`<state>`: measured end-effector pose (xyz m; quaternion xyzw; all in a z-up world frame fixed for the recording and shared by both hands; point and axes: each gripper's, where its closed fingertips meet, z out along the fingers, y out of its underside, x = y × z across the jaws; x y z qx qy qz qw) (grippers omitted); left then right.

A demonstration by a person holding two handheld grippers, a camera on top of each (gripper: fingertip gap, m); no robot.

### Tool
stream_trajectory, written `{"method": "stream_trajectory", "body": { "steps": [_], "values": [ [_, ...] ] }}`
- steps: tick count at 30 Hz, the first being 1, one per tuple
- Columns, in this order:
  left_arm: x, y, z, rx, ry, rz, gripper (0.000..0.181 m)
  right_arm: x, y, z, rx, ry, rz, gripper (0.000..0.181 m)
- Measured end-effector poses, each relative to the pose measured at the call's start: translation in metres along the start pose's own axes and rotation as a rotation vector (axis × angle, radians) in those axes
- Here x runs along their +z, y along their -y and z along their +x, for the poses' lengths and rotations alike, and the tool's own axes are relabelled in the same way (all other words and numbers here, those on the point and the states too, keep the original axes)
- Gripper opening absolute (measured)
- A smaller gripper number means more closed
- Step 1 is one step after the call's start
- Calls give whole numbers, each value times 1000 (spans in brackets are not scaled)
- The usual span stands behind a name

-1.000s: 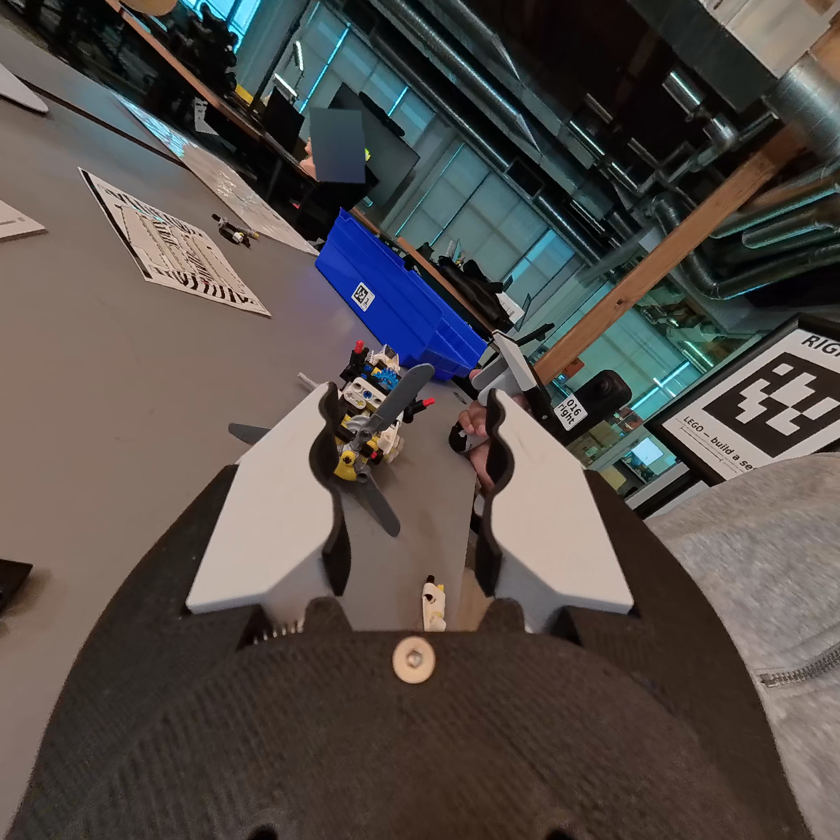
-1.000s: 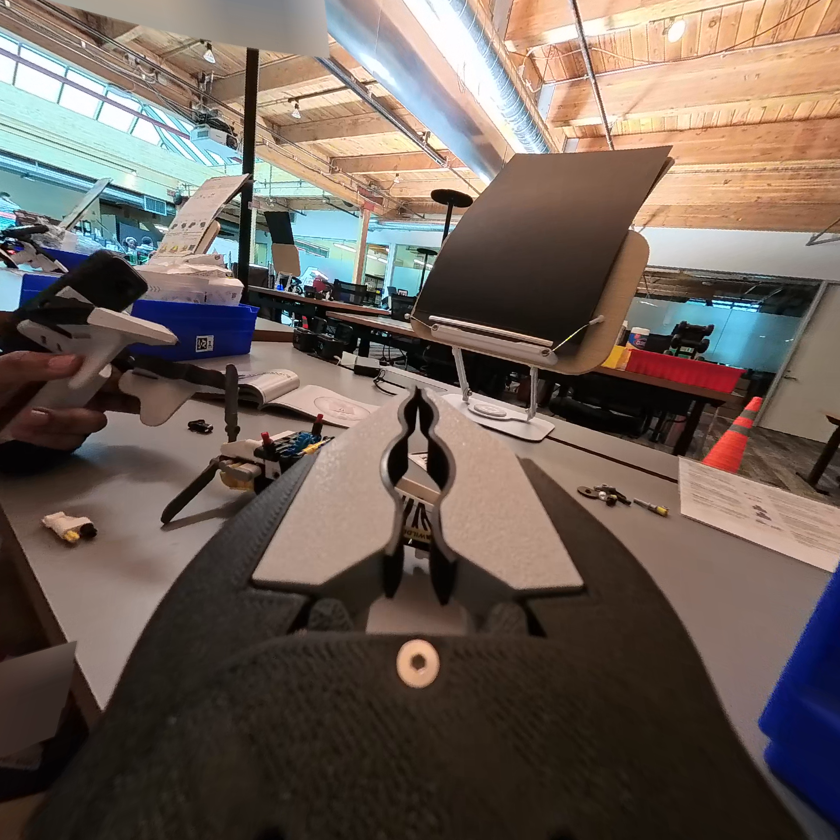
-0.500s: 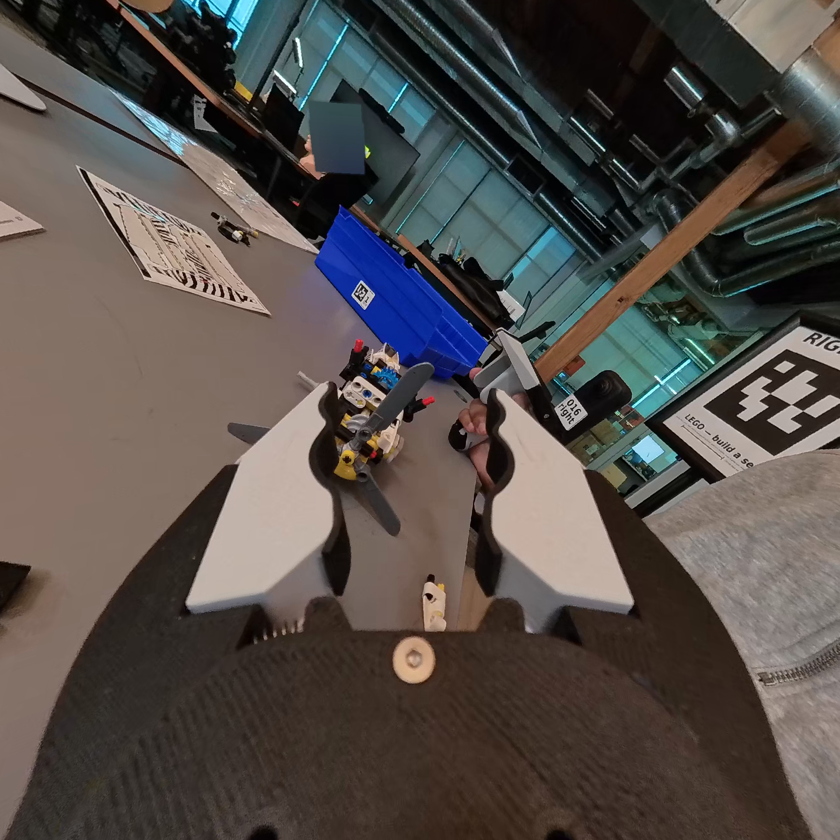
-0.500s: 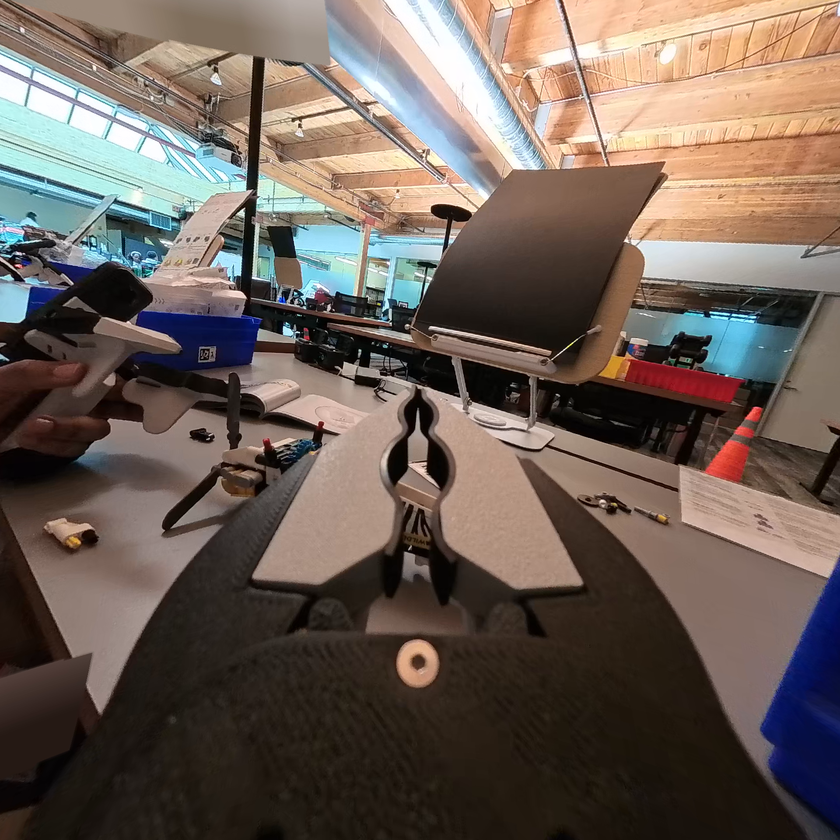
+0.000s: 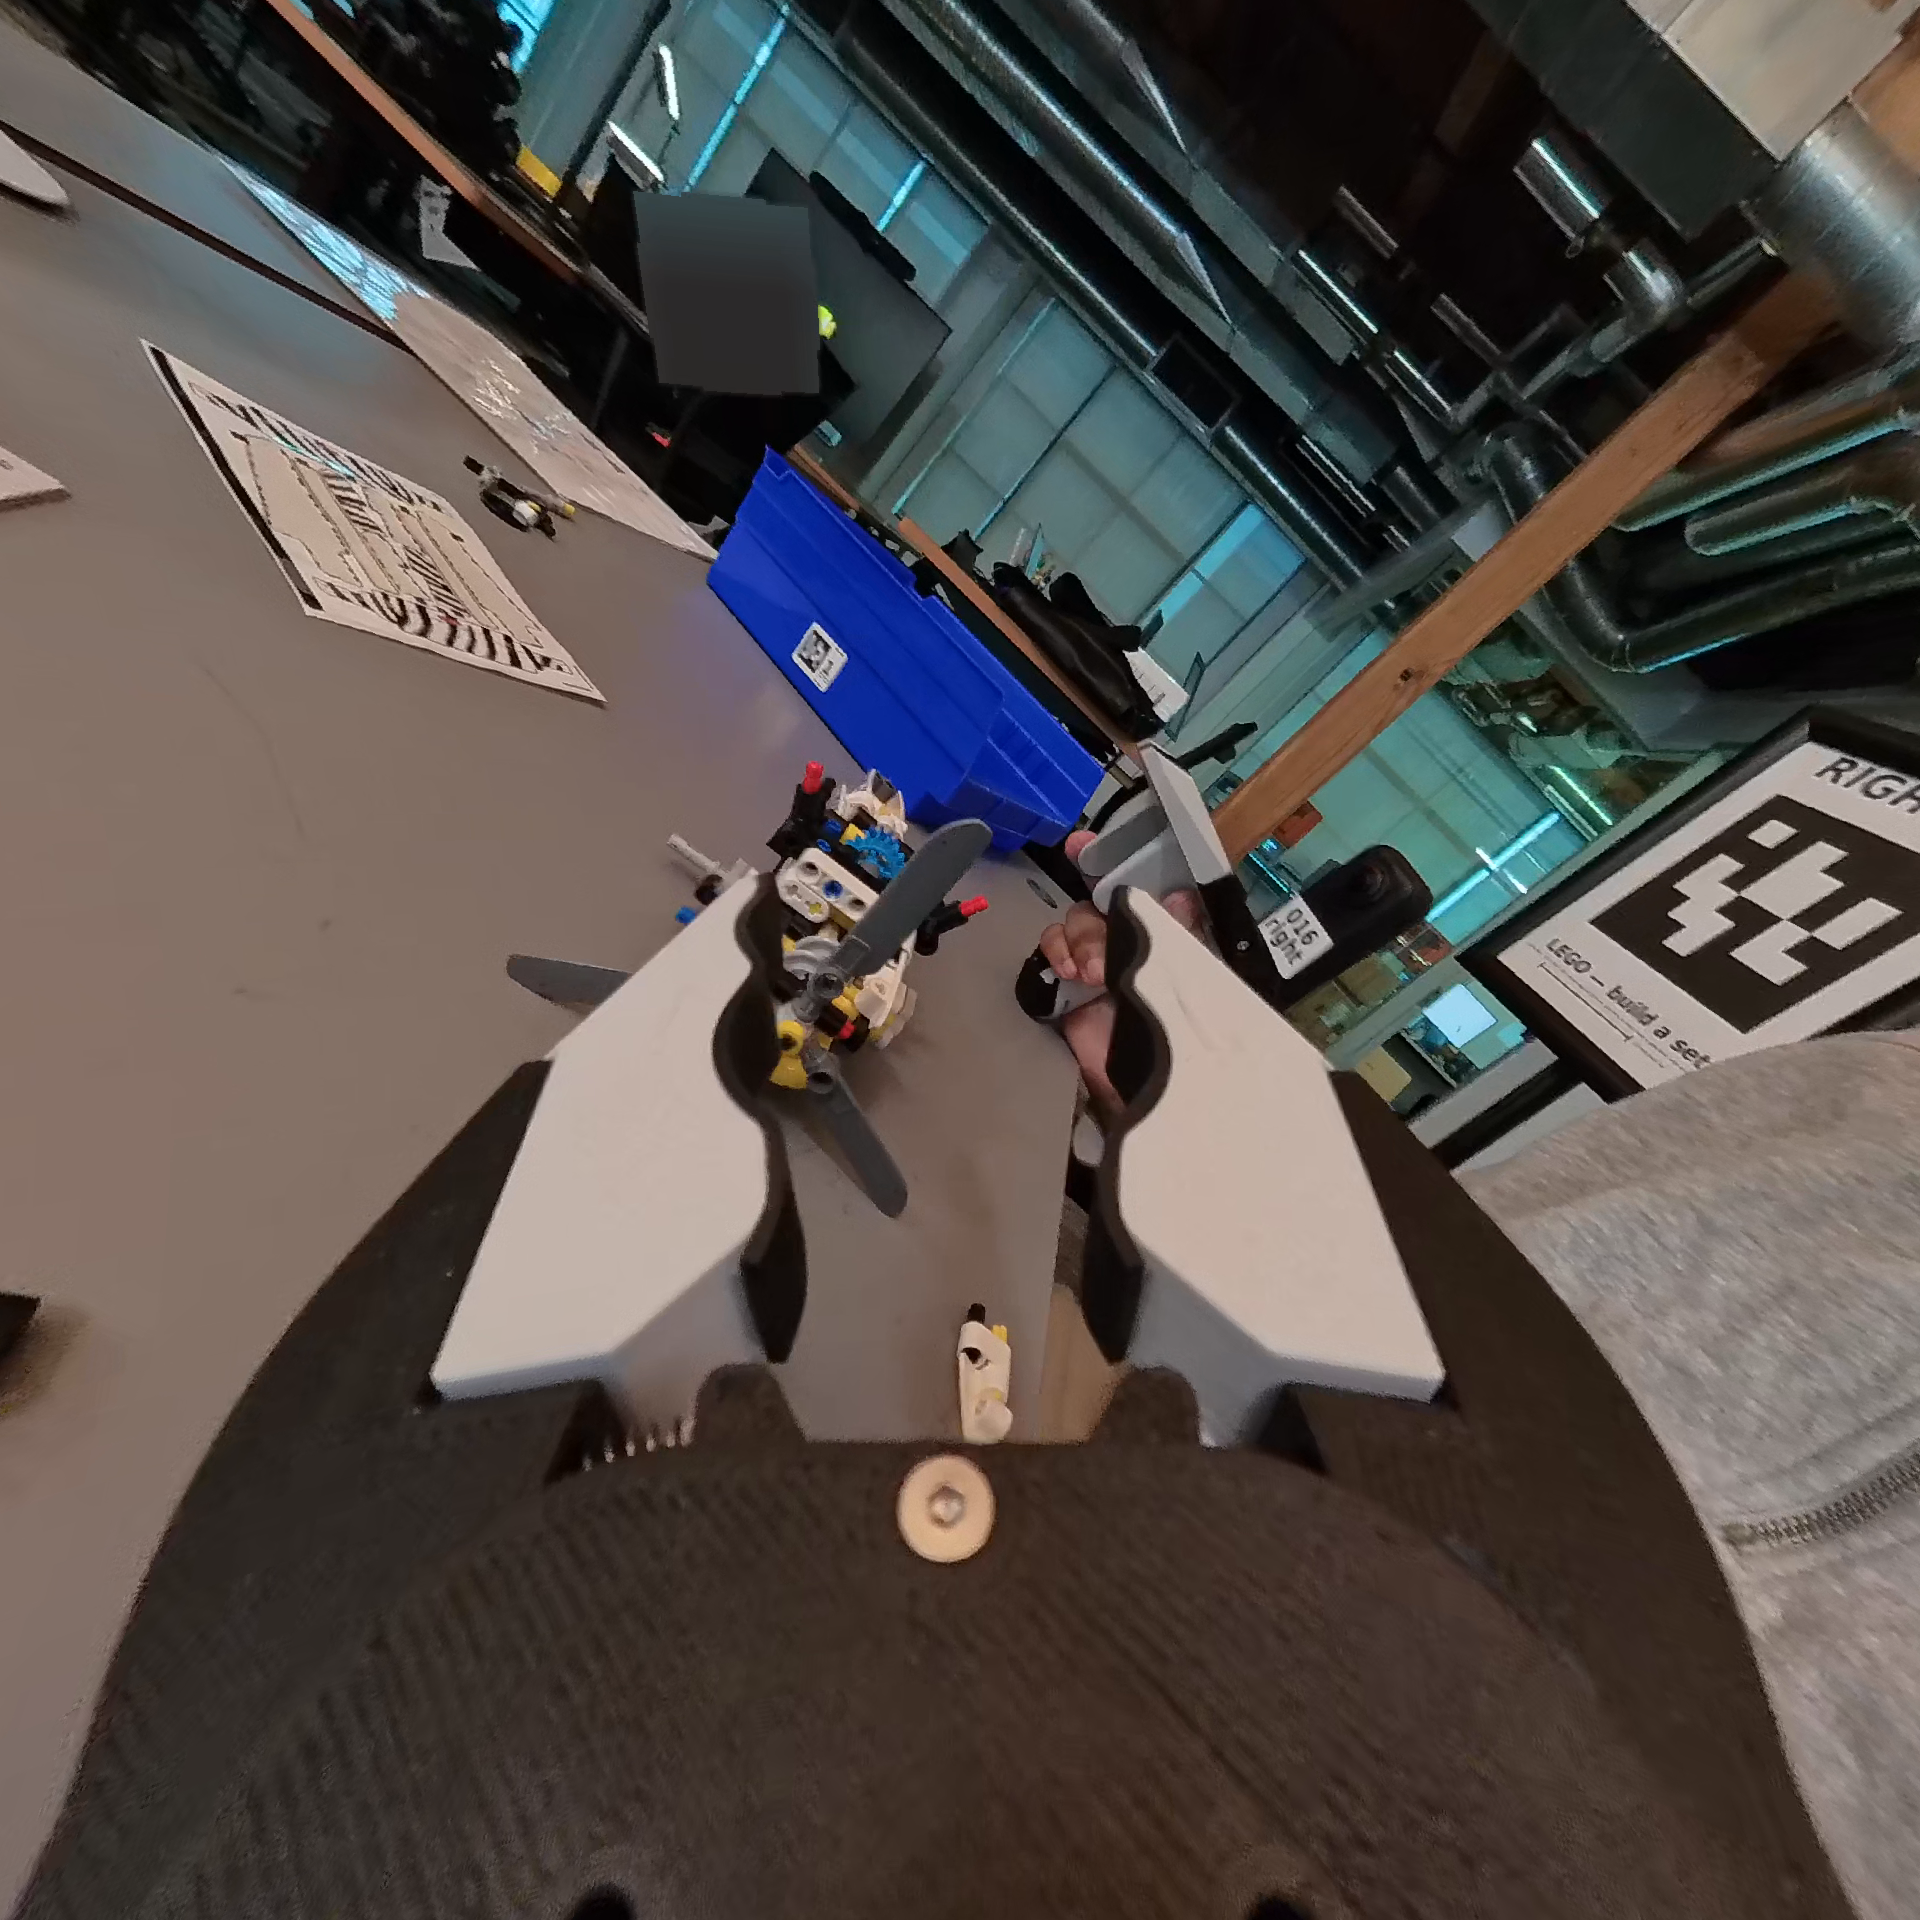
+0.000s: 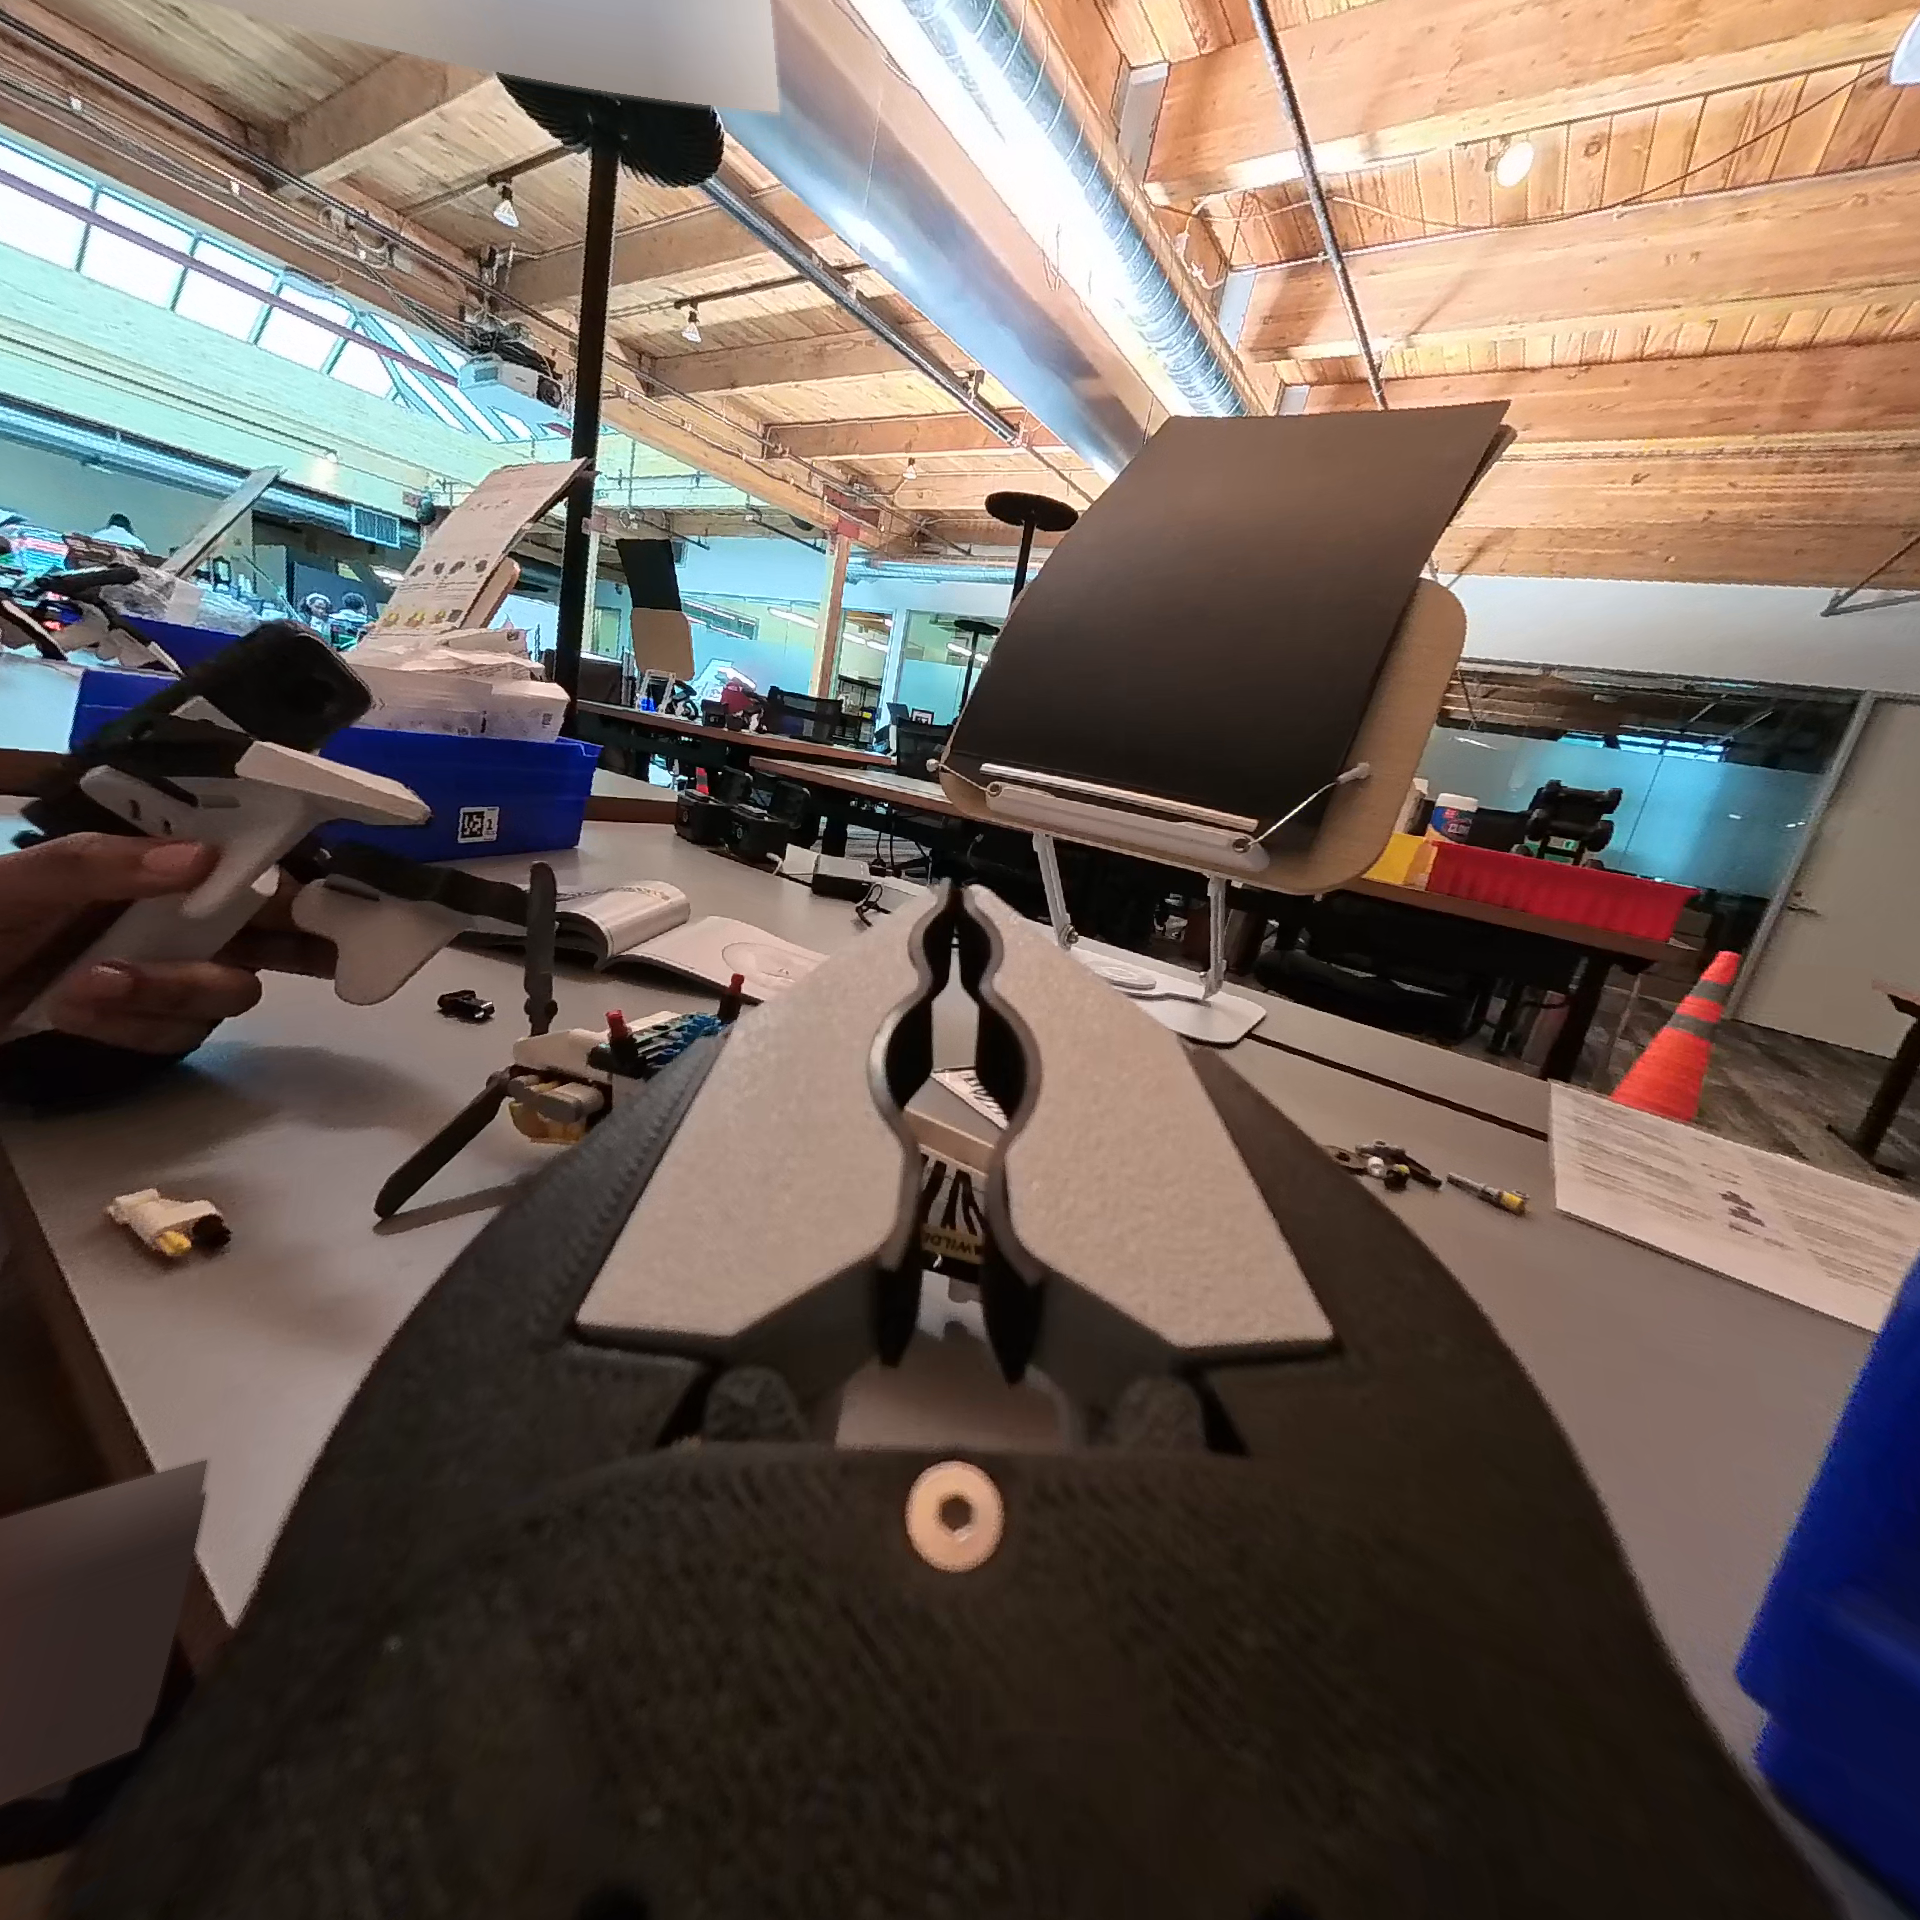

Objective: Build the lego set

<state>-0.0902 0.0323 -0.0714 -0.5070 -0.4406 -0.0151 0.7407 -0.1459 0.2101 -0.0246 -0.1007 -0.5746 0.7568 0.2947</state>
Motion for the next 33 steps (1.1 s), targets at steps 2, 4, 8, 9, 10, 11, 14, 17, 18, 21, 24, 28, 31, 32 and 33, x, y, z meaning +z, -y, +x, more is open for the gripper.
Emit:
{"method": "stream_trajectory", "body": {
  "steps": [2, 4, 8, 9, 10, 11, 14, 17, 18, 21, 24, 28, 31, 32, 33],
  "values": [
    [2, -6, 2, -25, -21, -39, 58, 0, 0, 0, -2, -2, 2, 0],
    [4, -9, 0, -34, -13, -58, 58, 0, 1, 0, -3, -5, 10, 0],
    [2, -6, -1, -16, 6, -39, 57, 0, 1, 0, -12, -6, 11, 0],
    [3, -6, -1, -13, 11, -39, 57, 0, 1, 0, -15, -8, 11, 0],
    [3, -7, -2, -13, 18, -44, 57, 0, 1, -1, -17, -8, 11, 0],
    [5, -8, -4, -14, 26, -54, 58, 0, 1, -1, -18, -8, 13, 0],
    [10, -14, -7, -27, 47, -94, 59, -1, 2, -1, -18, -7, 19, 0],
    [16, -20, -8, -44, 52, -124, 58, -2, 3, -1, -19, -1, 30, 0],
    [17, -21, -8, -47, 54, -132, 58, -2, 4, -2, -19, -1, 34, 0],
    [21, -27, -6, -55, 40, -168, 57, -4, 6, -1, -17, -2, 53, 0],
    [24, -32, -2, -74, 2, -204, 56, -9, 11, 0, -4, -8, 94, 0],
    [29, -42, 5, -76, -30, -254, 56, -15, 18, 6, 47, -20, 151, 0],
    [38, -55, 17, -51, -59, -305, 54, -19, 21, 15, 117, -43, 181, 0],
    [42, -60, 22, -39, -74, -322, 53, -21, 21, 19, 143, -52, 189, 0],
    [46, -65, 28, -26, -89, -336, 53, -22, 22, 23, 167, -63, 198, 0]
  ]
}}
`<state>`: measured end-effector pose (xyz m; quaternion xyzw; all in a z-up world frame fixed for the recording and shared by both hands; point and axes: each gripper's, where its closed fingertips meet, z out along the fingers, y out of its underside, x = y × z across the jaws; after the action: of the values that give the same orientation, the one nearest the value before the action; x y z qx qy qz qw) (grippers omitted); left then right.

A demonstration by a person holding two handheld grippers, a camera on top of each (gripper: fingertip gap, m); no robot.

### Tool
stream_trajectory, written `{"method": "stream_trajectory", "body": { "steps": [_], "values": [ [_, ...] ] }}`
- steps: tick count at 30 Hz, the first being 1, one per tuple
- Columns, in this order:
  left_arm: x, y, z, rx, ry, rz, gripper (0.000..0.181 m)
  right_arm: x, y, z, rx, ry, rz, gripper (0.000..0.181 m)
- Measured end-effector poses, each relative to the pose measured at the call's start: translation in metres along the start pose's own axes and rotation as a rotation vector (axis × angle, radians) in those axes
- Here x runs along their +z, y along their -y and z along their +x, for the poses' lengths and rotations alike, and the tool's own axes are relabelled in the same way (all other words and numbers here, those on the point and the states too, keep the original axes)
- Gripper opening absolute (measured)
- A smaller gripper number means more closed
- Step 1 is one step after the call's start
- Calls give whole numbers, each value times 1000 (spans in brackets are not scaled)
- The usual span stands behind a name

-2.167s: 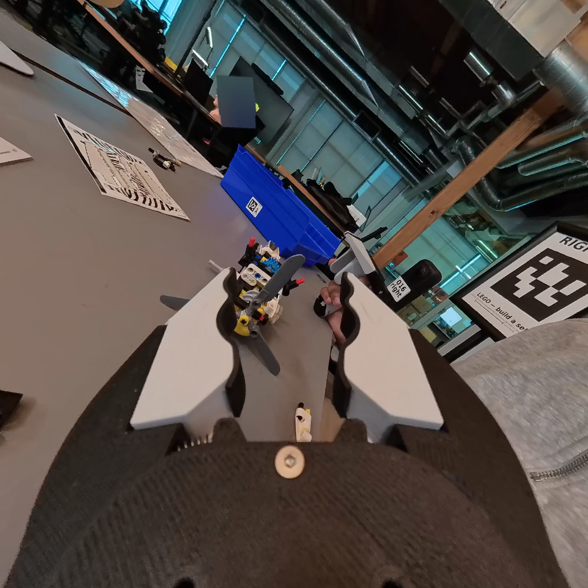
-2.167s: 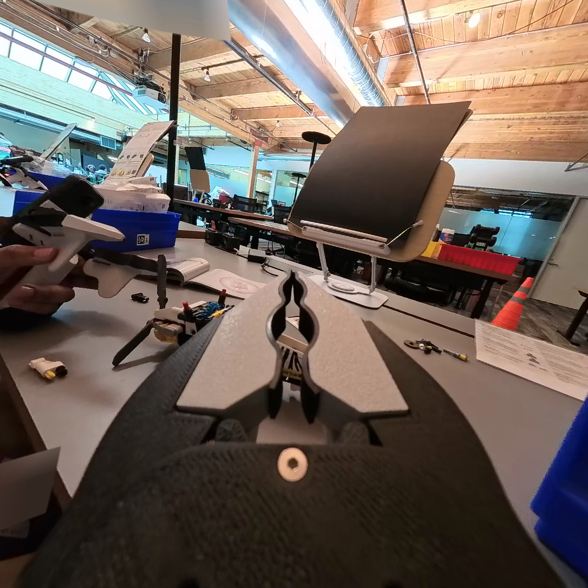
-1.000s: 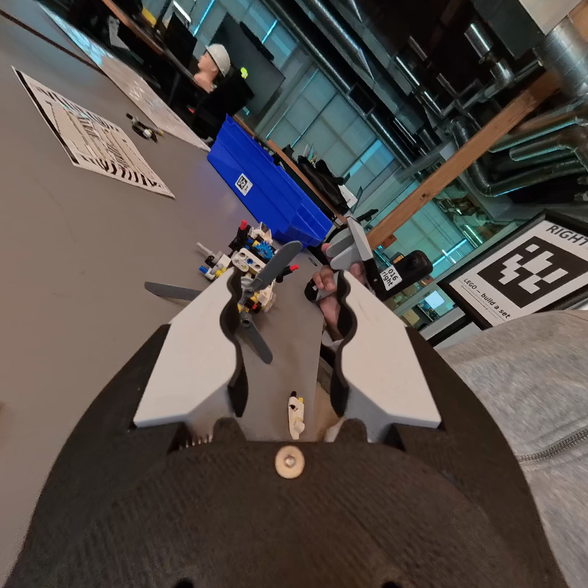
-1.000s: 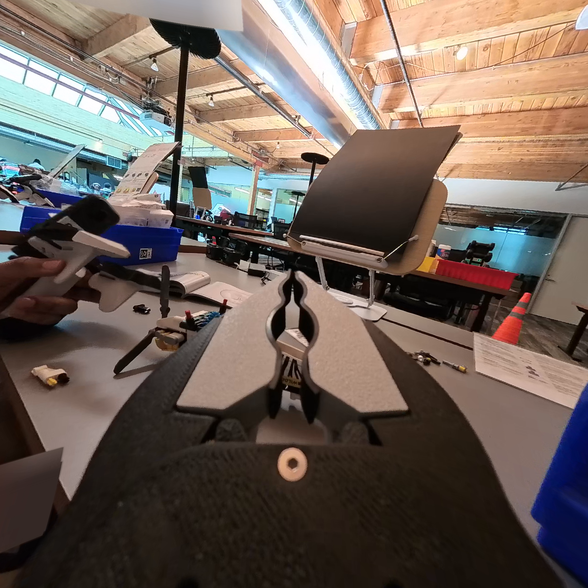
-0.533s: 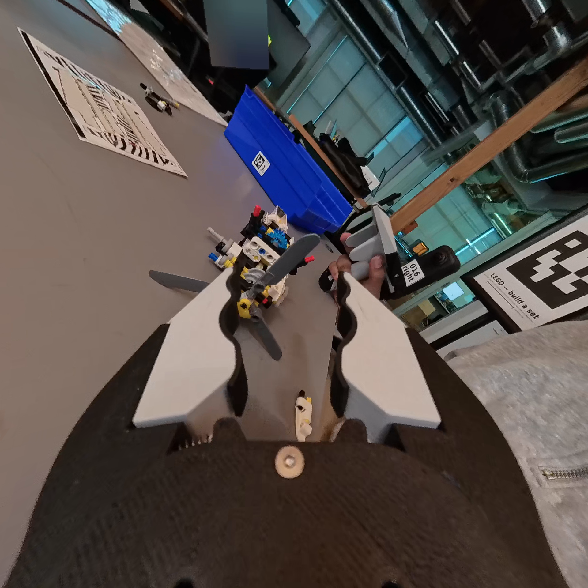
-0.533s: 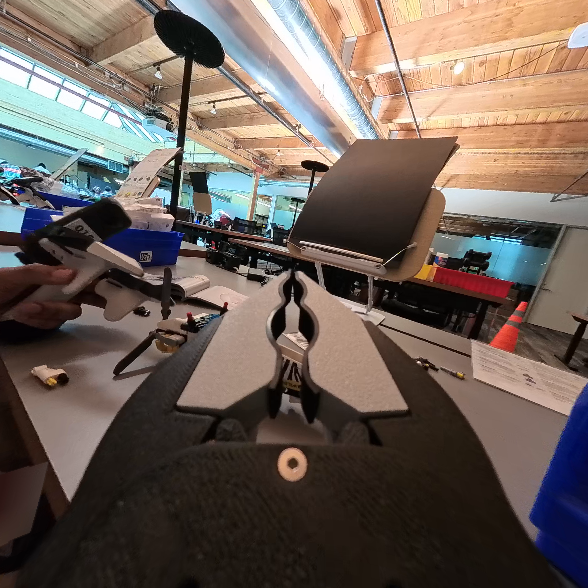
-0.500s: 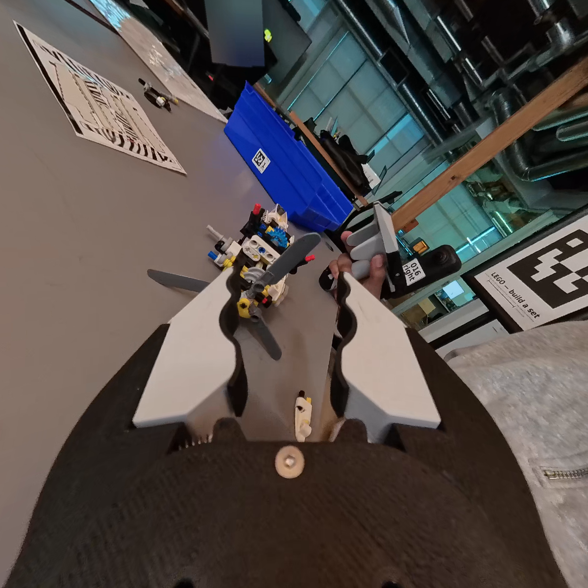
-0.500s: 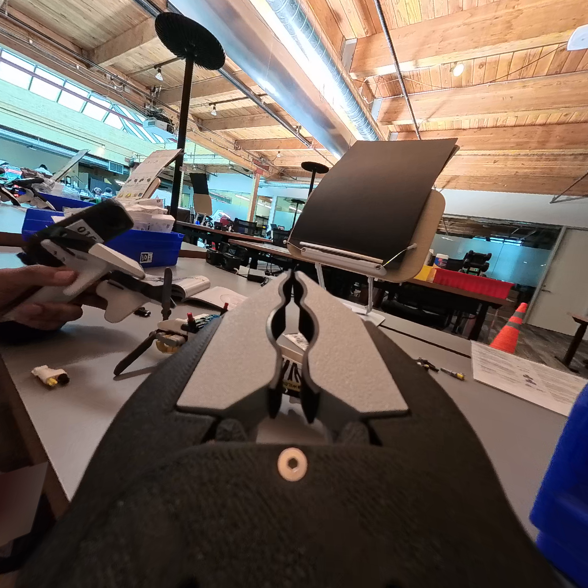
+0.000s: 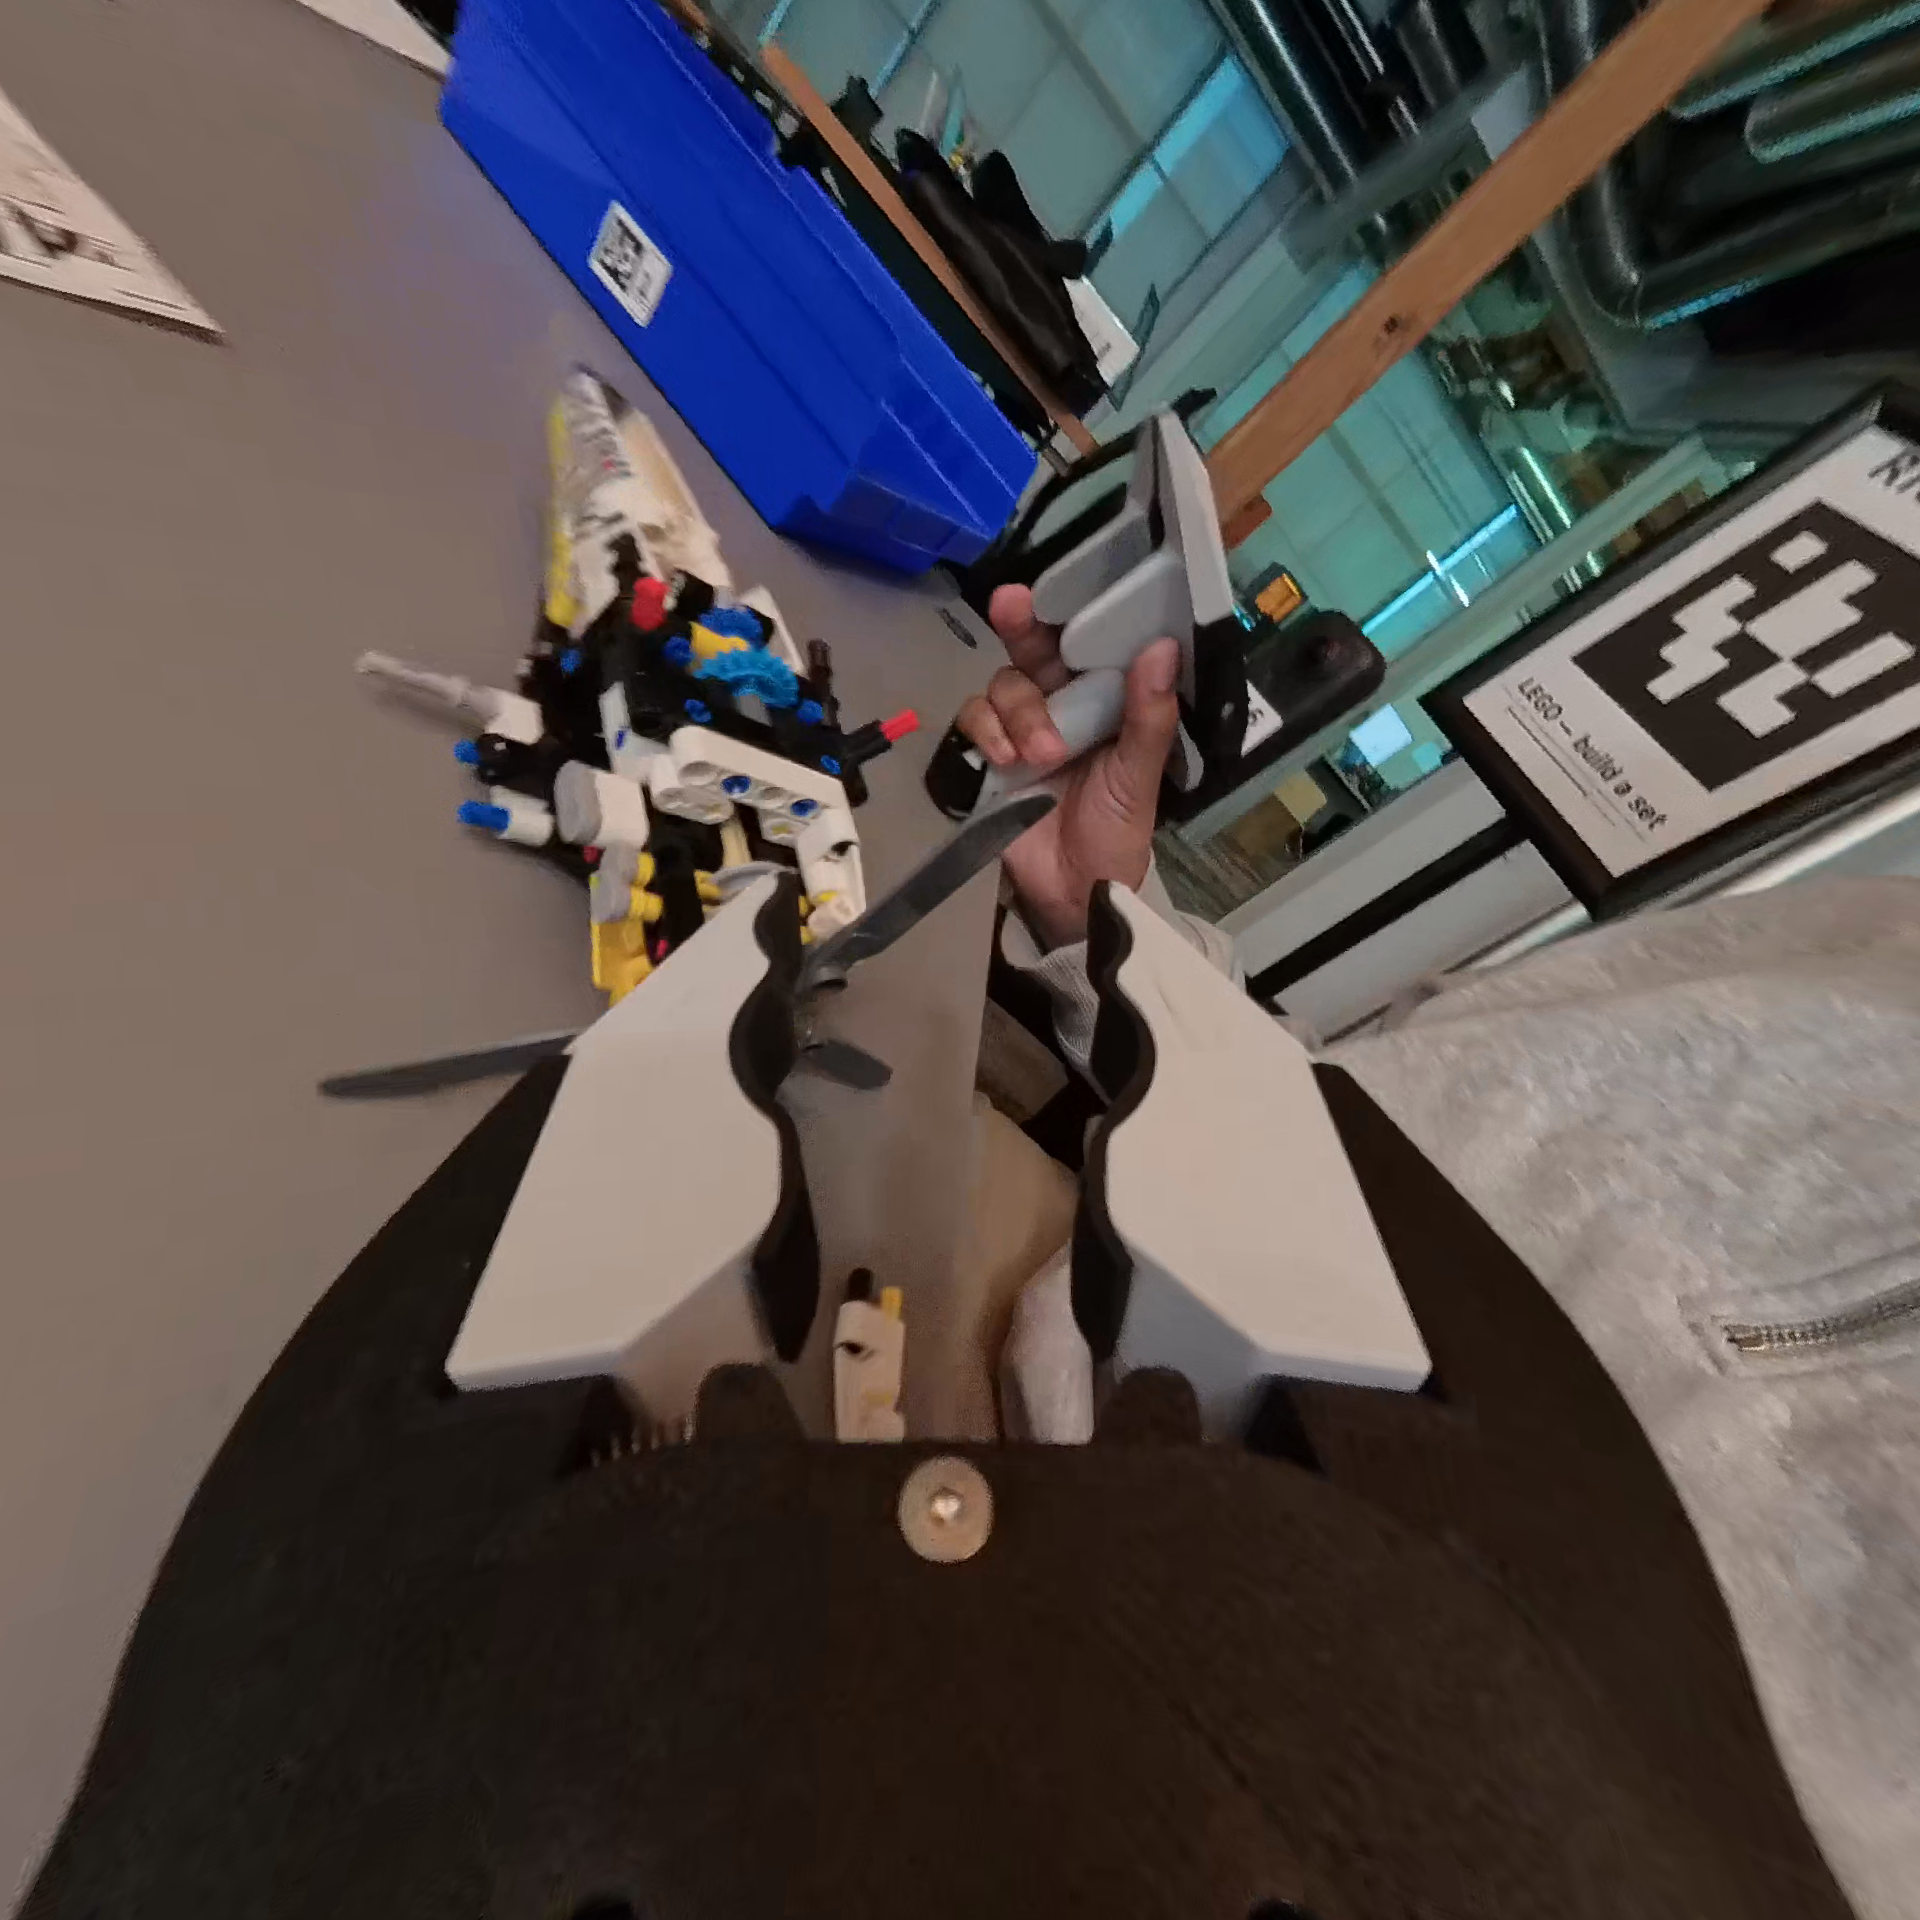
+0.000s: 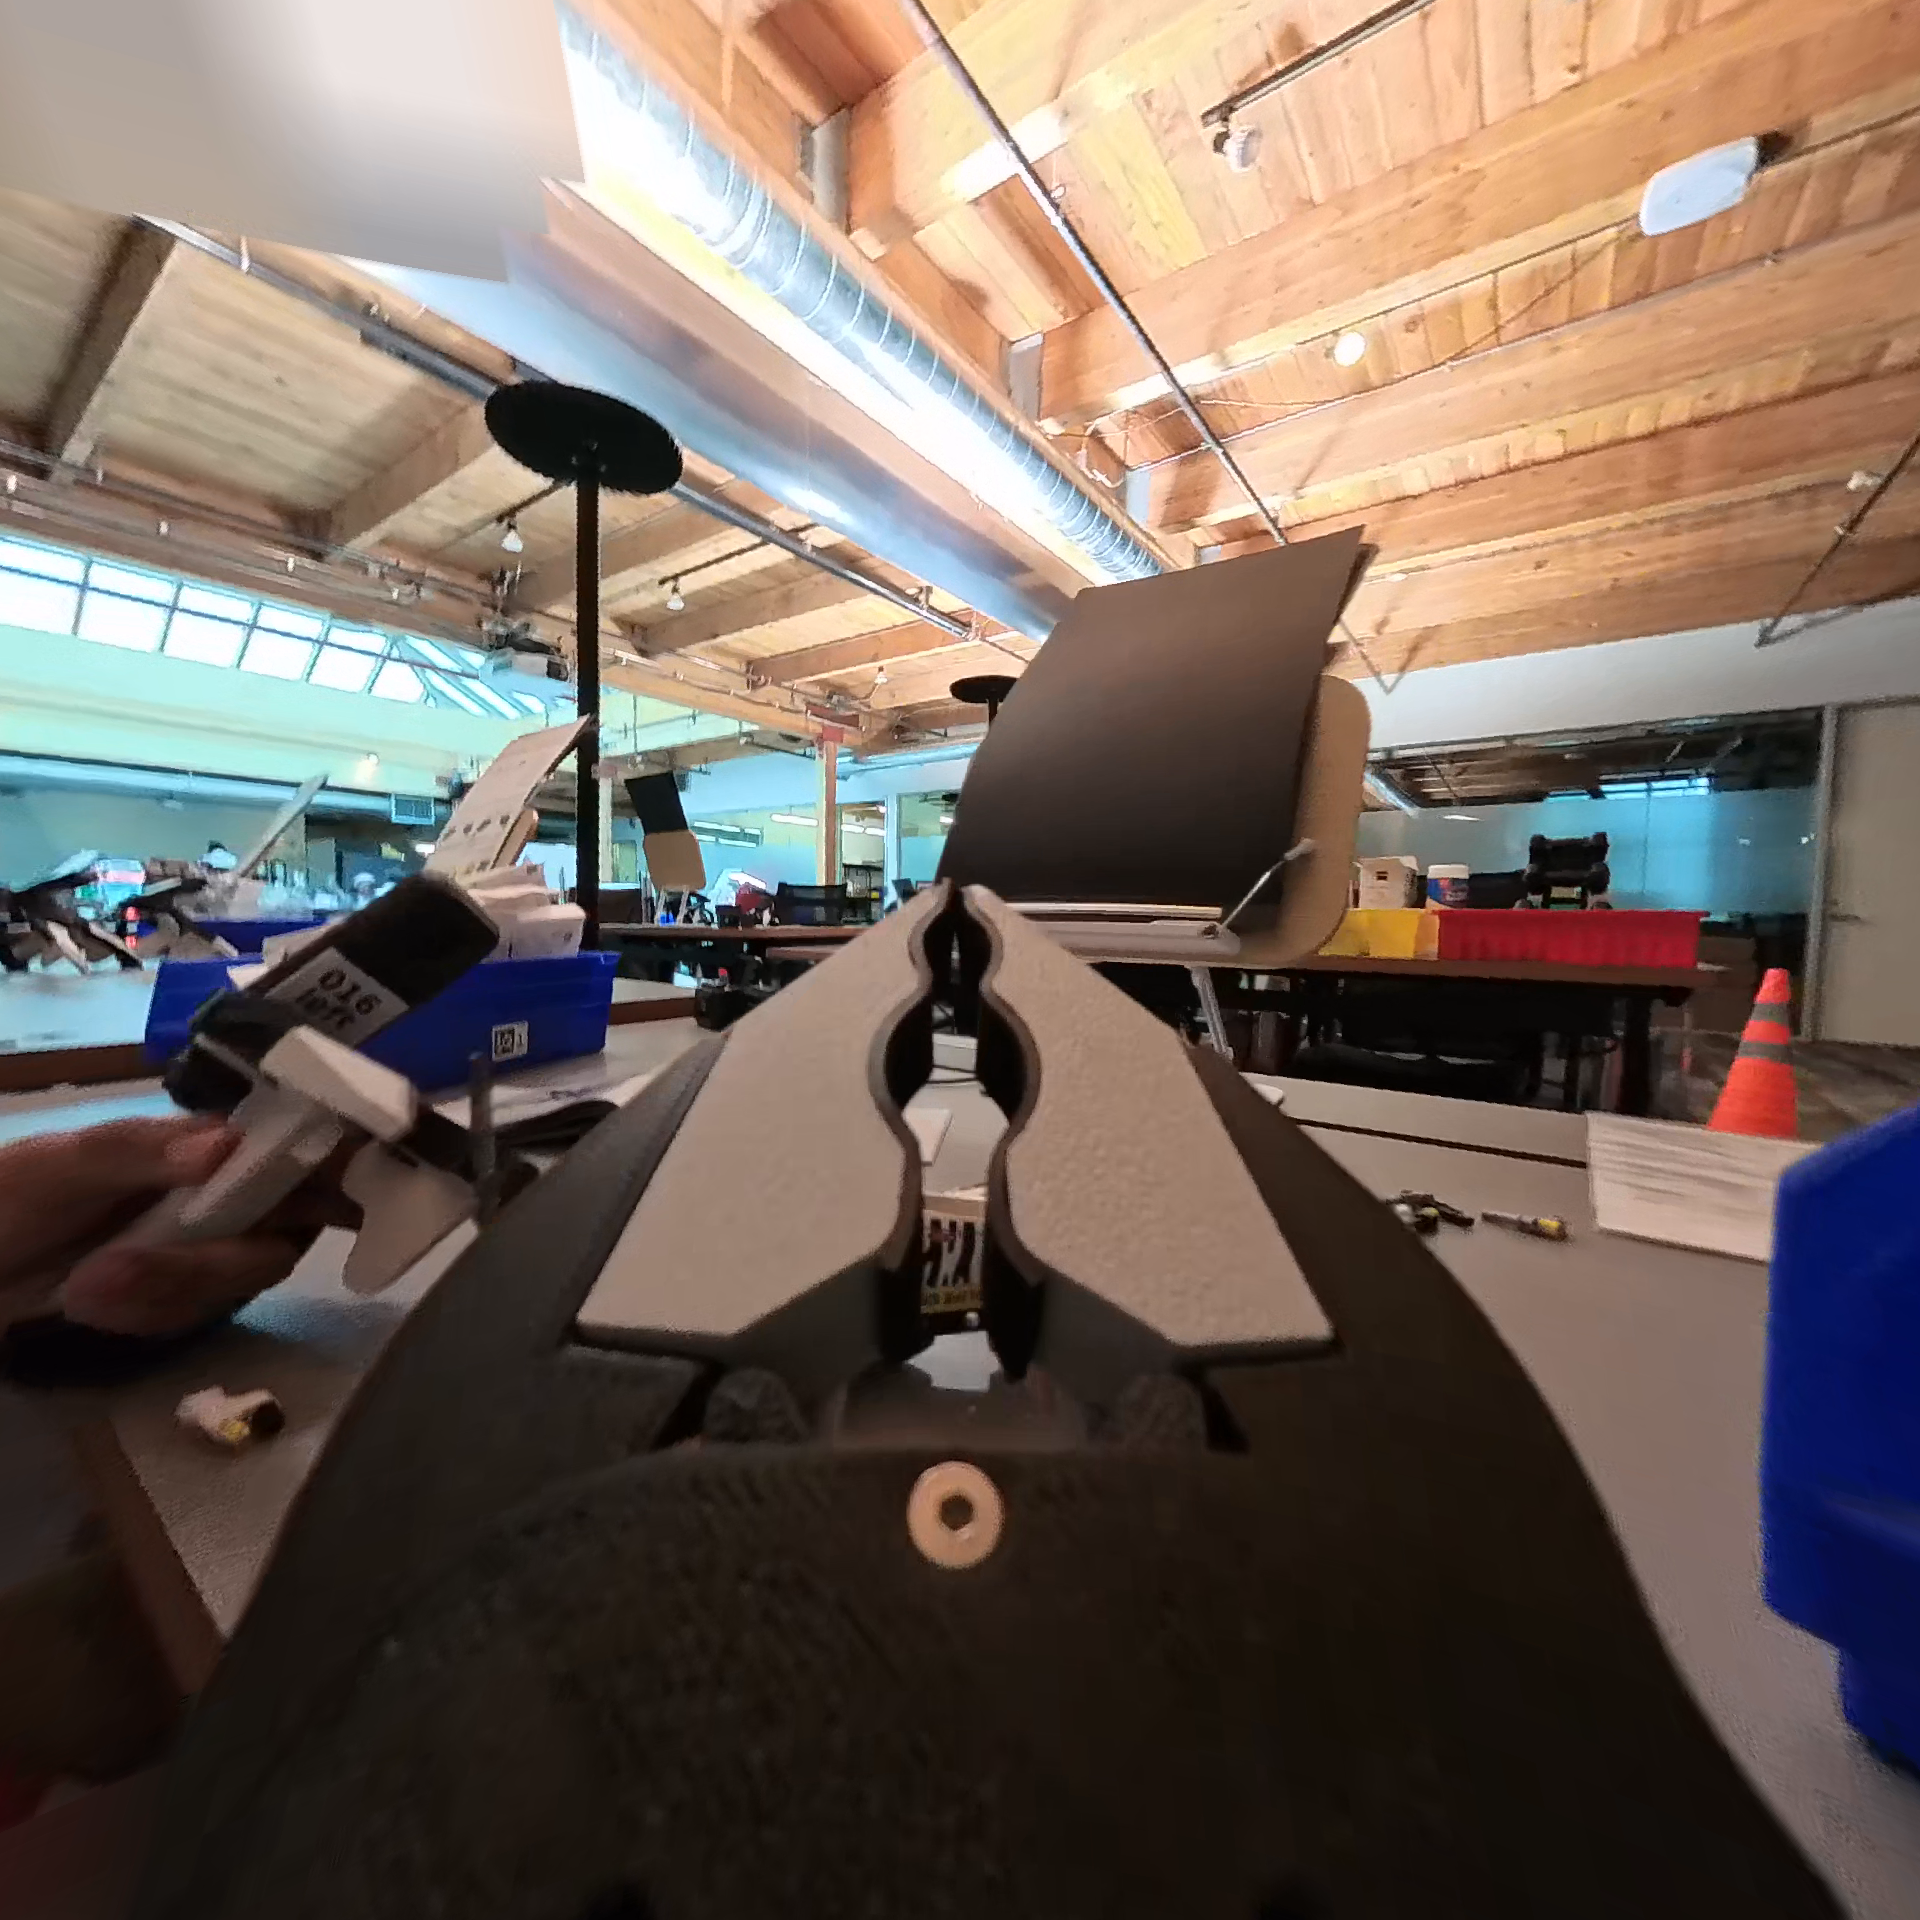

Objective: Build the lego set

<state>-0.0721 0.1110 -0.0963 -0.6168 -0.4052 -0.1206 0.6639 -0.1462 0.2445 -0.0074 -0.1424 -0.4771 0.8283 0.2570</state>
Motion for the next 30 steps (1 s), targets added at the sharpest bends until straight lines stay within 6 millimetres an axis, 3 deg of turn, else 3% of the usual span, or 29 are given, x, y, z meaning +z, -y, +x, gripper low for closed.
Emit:
{"method": "stream_trajectory", "body": {
  "steps": [5, 12, 16, 20, 23, 26, 30],
  "values": [
    [29, -12, 19, 95, -12, -45, 56, -3, 3, 8, 55, -32, 21, 0],
    [55, -23, 40, 133, -48, -123, 66, 5, -7, -4, -83, -51, -55, 0],
    [34, -2, 65, 270, -106, -22, 65, 3, -4, -1, -29, -36, -35, 0],
    [5, 9, 56, 262, 17, 28, 64, -1, 2, 10, 73, -47, 12, 0],
    [-9, -12, 44, 300, 168, -43, 53, -2, 3, 13, 100, -50, 23, 1],
    [-24, -38, 31, 353, 320, -139, 28, -2, 3, 11, 89, -46, 22, 2],
    [-43, -64, 13, 368, 476, -251, 18, -1, 2, 8, 66, -41, 15, 5]
  ]
}}
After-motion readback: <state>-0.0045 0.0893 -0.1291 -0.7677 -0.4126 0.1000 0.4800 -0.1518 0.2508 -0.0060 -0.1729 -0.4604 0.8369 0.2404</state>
